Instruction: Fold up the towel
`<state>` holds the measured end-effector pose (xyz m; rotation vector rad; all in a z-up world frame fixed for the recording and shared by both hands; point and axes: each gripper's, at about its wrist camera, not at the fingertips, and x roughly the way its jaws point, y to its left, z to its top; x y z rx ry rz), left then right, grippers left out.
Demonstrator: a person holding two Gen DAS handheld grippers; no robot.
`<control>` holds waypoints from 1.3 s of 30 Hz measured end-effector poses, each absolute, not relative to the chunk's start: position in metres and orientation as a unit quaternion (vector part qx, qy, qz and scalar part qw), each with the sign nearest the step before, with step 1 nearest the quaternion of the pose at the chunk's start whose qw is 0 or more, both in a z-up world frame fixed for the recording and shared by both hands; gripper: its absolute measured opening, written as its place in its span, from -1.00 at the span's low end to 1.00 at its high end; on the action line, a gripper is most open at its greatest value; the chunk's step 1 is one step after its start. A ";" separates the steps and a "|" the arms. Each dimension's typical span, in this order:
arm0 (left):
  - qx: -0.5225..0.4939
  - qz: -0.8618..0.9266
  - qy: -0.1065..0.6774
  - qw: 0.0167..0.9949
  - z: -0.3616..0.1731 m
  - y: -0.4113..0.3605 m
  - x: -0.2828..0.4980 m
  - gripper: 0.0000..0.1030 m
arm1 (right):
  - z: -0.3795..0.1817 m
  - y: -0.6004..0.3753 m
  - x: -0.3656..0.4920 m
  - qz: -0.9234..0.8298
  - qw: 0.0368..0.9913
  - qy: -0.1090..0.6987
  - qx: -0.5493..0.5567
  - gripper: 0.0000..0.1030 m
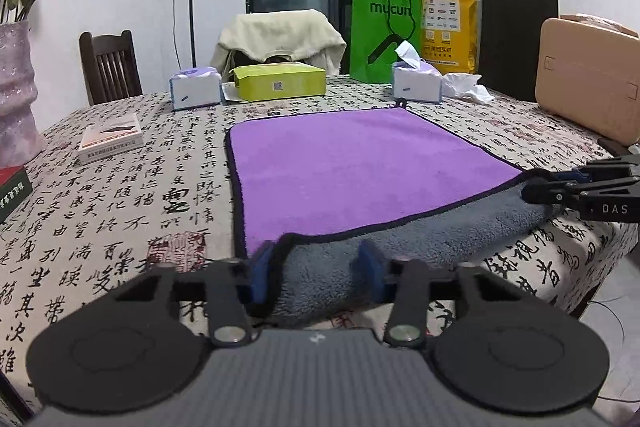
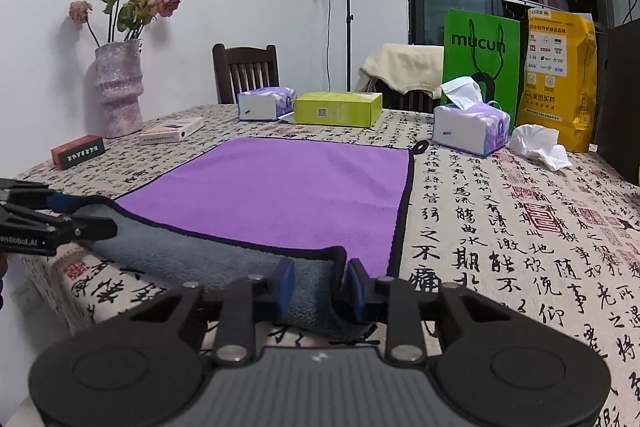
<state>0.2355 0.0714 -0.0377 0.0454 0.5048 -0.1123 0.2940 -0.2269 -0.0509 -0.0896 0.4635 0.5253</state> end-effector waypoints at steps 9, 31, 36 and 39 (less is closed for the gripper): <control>0.011 -0.044 0.256 0.966 -0.036 0.083 0.234 -0.87 | -0.049 -0.223 0.295 0.257 0.937 0.230 -0.061 -0.84; 0.011 -0.025 0.227 0.974 -0.008 0.088 0.273 -0.87 | -0.025 -0.217 0.331 0.245 0.946 0.195 -0.080 -0.91; 0.024 -0.020 0.228 0.973 0.000 0.087 0.291 -0.87 | -0.016 -0.215 0.351 0.245 0.946 0.197 -0.081 -0.91; 0.029 -0.019 0.224 0.974 0.005 0.088 0.303 -0.87 | -0.012 -0.212 0.362 0.248 0.945 0.194 -0.085 -0.91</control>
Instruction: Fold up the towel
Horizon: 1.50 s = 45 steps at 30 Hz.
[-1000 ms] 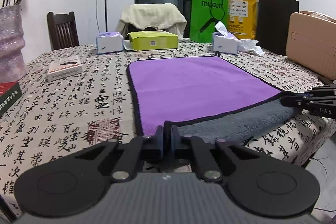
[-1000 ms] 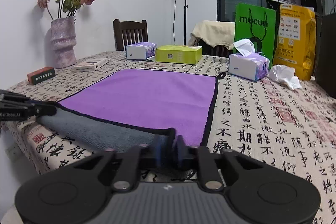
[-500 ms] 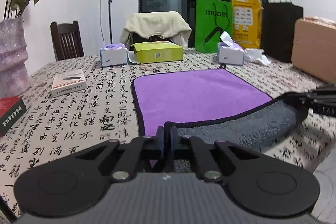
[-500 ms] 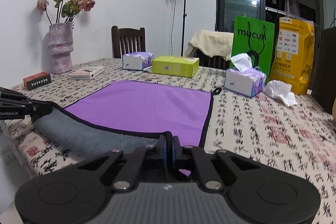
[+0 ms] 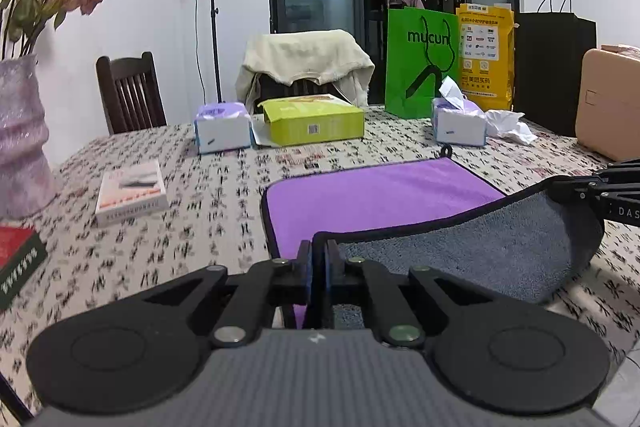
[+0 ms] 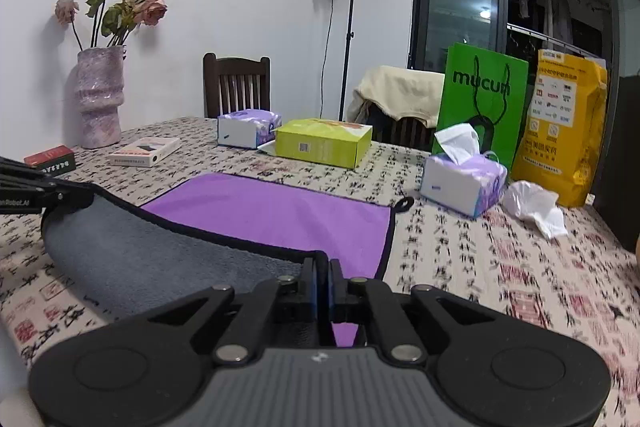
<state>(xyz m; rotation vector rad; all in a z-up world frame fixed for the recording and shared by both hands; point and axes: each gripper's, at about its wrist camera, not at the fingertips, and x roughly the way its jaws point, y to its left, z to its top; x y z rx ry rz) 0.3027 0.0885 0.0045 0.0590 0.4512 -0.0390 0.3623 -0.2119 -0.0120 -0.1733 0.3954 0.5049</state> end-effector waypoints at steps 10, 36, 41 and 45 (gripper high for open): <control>0.038 -0.019 0.230 0.972 0.015 0.095 0.344 -0.87 | -0.004 -0.206 0.406 0.261 0.939 0.206 -0.089 -0.91; 0.028 -0.017 0.258 0.966 0.013 0.115 0.436 -0.86 | -0.006 -0.192 0.507 0.270 0.931 0.236 -0.064 -0.91; 0.023 -0.020 0.271 0.962 0.013 0.119 0.453 -0.86 | -0.007 -0.190 0.524 0.272 0.928 0.250 -0.054 -0.91; 0.028 -0.023 0.271 0.962 0.013 0.121 0.466 -0.86 | -0.008 -0.189 0.536 0.271 0.927 0.256 -0.047 -0.91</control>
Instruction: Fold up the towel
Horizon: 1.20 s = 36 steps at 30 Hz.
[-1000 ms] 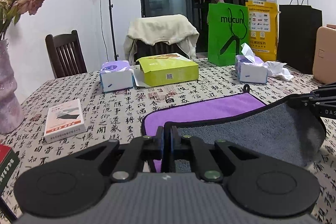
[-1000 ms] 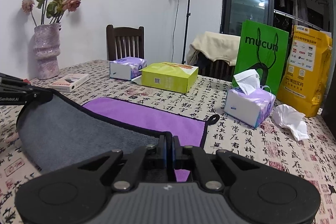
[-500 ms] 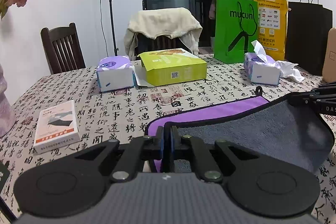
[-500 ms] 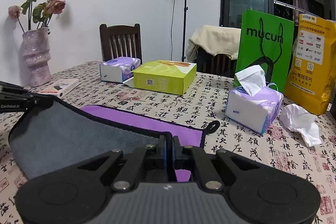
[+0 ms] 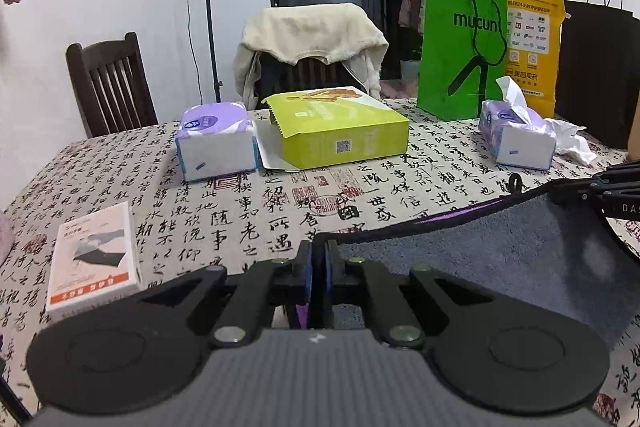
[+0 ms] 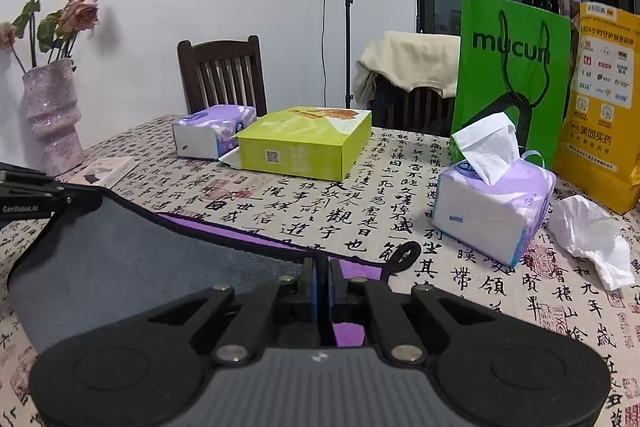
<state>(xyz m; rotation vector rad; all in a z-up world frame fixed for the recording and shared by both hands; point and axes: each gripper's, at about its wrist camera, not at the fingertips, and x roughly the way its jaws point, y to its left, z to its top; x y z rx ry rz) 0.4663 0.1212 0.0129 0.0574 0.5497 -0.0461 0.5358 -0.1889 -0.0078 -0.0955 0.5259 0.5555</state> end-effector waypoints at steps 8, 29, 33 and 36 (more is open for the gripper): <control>0.008 -0.026 0.285 0.958 0.008 0.131 0.491 -0.86 | -0.011 -0.191 0.563 0.270 0.922 0.276 -0.020 -0.91; -0.043 -0.040 0.316 0.947 -0.027 0.158 0.524 -0.73 | -0.042 -0.184 0.608 0.253 0.913 0.318 -0.001 -0.81; -0.050 -0.032 0.318 0.946 -0.027 0.161 0.525 -0.15 | -0.042 -0.186 0.608 0.254 0.915 0.315 0.004 -0.64; -0.043 -0.034 0.314 0.948 -0.026 0.158 0.523 -0.10 | -0.041 -0.186 0.607 0.249 0.918 0.310 -0.001 -0.22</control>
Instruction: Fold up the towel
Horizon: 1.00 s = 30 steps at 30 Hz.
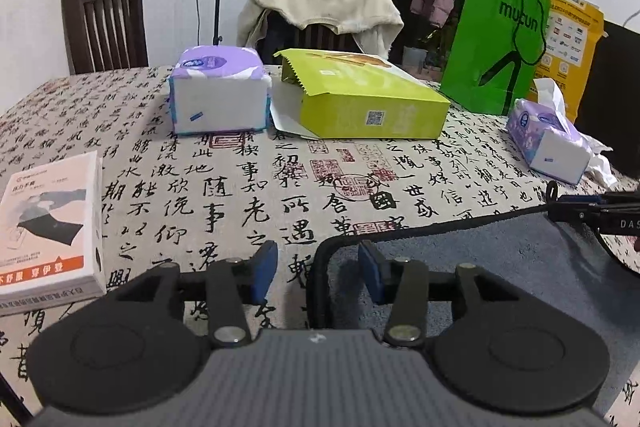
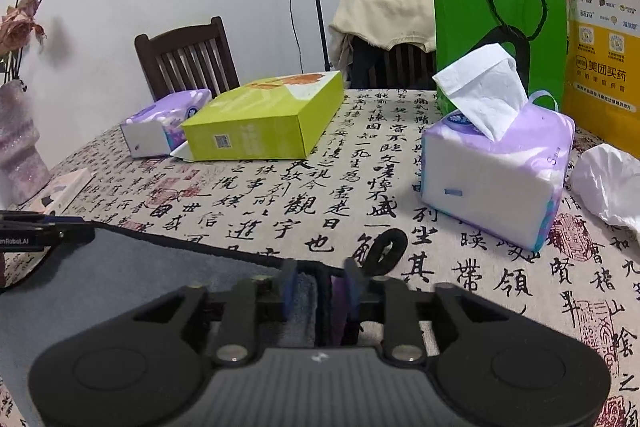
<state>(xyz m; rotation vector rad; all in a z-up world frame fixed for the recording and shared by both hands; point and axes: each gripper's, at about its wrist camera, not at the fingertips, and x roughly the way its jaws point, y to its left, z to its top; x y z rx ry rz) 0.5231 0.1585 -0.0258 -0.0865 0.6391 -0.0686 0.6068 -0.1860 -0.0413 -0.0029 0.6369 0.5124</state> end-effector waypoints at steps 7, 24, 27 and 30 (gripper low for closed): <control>-0.019 -0.032 0.313 0.949 -0.021 0.151 0.514 0.40 | -0.037 -0.191 0.604 0.236 0.921 0.309 0.006 0.28; -0.019 -0.019 0.300 0.954 -0.010 0.150 0.492 0.48 | -0.025 -0.190 0.577 0.261 0.924 0.279 -0.001 0.54; -0.017 -0.018 0.299 0.954 -0.006 0.148 0.485 0.48 | -0.022 -0.191 0.570 0.262 0.925 0.276 -0.005 0.54; -0.016 -0.017 0.296 0.955 0.000 0.146 0.479 0.49 | -0.018 -0.193 0.562 0.261 0.926 0.273 -0.005 0.54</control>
